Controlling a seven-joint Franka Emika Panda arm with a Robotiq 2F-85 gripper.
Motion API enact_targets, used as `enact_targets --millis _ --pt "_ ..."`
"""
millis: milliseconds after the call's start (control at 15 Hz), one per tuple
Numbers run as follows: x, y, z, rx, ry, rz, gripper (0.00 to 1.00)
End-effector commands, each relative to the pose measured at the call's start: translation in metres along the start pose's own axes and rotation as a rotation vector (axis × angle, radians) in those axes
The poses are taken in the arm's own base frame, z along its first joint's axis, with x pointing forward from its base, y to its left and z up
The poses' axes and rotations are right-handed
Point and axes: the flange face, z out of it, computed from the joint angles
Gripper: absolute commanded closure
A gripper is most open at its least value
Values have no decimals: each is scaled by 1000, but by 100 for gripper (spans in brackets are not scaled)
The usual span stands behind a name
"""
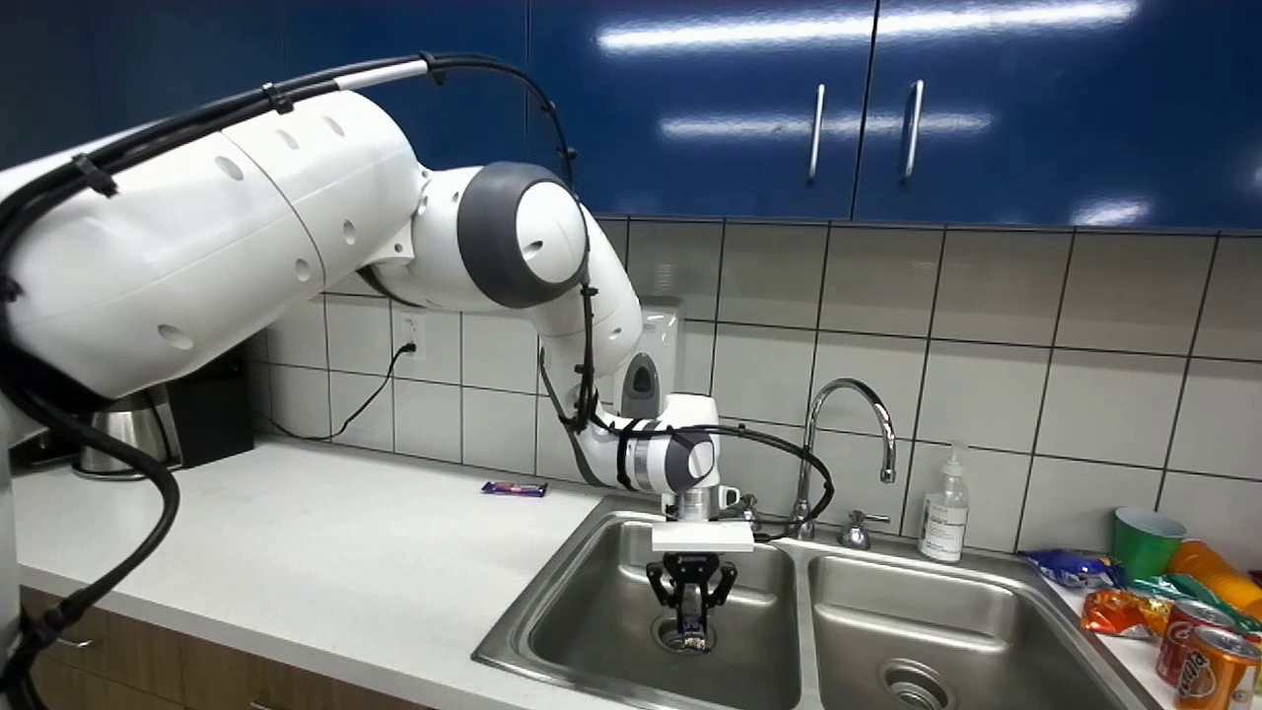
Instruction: Take the candy bar out of the kitchen sink
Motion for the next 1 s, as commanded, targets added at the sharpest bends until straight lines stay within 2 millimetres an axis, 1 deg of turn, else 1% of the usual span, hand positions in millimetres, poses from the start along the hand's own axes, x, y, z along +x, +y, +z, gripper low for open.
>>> enact_targets --millis 0,400,600,933 --pt "-29 -10 -27 -16 -8 67 91" --pt "-61 -17 -48 -15 -34 138 91" --pt "-71 -25 -58 -18 -41 145 91" --pt "-81 -46 -77 -31 -33 130 91"
